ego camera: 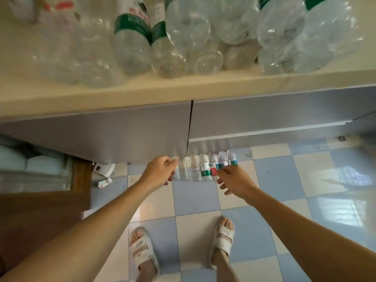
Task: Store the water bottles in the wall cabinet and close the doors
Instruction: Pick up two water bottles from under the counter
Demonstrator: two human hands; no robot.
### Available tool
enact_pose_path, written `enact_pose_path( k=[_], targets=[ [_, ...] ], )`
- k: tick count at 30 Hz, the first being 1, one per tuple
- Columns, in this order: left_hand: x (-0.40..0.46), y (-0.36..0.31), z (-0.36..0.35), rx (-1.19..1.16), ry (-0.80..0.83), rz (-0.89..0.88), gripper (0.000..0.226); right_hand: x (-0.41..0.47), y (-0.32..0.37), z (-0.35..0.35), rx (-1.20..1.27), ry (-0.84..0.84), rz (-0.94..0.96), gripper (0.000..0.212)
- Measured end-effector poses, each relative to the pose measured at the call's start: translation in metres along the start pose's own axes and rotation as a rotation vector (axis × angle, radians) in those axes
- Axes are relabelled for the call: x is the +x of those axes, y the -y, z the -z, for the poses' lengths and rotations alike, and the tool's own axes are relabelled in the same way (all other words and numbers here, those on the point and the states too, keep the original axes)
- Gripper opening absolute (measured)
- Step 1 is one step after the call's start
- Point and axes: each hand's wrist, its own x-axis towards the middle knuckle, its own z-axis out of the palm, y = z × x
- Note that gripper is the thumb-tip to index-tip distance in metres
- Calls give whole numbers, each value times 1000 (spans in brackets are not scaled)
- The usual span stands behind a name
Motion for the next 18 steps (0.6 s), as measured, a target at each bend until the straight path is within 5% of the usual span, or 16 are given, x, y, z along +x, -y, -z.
enact_pose_path(
  k=[9,18],
  targets=[
    [161,138,-143,-22,-83,148,36,210,-121,-57,-129,-50,76,18],
    [299,265,-223,90,-146,127,62,370,-197,-136,-349,-64,181,24]
  ],
)
